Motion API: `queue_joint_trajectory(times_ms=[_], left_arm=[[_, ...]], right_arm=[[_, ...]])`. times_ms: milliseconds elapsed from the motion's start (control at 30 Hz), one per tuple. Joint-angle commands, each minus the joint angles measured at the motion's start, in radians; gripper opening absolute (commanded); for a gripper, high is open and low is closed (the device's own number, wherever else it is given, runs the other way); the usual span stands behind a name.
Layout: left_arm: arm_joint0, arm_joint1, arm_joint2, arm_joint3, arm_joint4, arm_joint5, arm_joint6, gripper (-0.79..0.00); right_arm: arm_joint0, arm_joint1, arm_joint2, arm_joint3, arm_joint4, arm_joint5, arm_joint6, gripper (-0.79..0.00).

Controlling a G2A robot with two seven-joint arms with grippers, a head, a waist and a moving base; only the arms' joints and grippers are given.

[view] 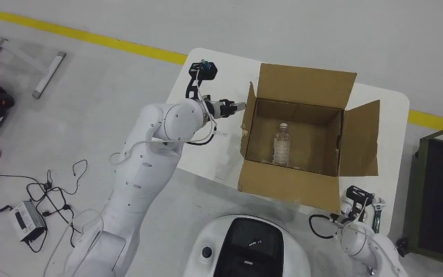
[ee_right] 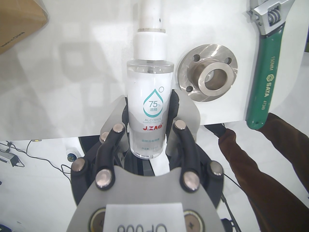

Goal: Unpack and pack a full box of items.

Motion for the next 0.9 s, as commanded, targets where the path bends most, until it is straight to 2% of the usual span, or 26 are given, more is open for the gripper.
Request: queue_joint_trajectory(times_ms=[0, 33, 67, 100, 133, 333, 500, 767, 800, 867], left_arm=[[0.0, 0.0, 0.0, 0.0, 0.0, 0.0, 0.0, 0.0], [0.0, 0.0, 0.0, 0.0, 0.0, 0.0, 0.0, 0.0], [0.0, 0.0, 0.0, 0.0, 0.0, 0.0, 0.0, 0.0], [0.0, 0.0, 0.0, 0.0, 0.0, 0.0, 0.0, 0.0], [0.0, 0.0, 0.0, 0.0, 0.0, 0.0, 0.0, 0.0], [0.0, 0.0, 0.0, 0.0, 0.0, 0.0, 0.0, 0.0], [0.0, 0.0, 0.0, 0.0, 0.0, 0.0, 0.0, 0.0], [0.0, 0.0, 0.0, 0.0, 0.0, 0.0, 0.0, 0.0], [0.0, 0.0, 0.0, 0.0, 0.0, 0.0, 0.0, 0.0], [0.0, 0.0, 0.0, 0.0, 0.0, 0.0, 0.0, 0.0]], right_arm=[[0.001, 0.0, 0.0, 0.001, 0.0, 0.002, 0.0, -0.446], [0.001, -0.001, 0.0, 0.001, 0.002, 0.003, 0.0, -0.465], [0.002, -0.001, 0.002, -0.001, 0.003, 0.005, -0.002, -0.539], [0.001, -0.001, 0.004, -0.005, 0.004, 0.005, -0.003, -0.625], [-0.001, -0.001, 0.007, -0.013, 0.006, 0.007, -0.005, -0.785], [-0.046, -0.001, 0.045, -0.094, 0.039, 0.009, -0.016, -0.785], [-0.114, -0.001, 0.124, -0.204, 0.101, 0.016, -0.044, -0.785], [-0.249, -0.01, 0.365, -0.49, 0.349, -0.012, -0.155, -0.785], [-0.26, -0.012, 0.397, -0.54, 0.386, -0.022, -0.167, -0.785], [-0.256, -0.012, 0.448, -0.543, 0.441, -0.084, -0.199, -0.785]])
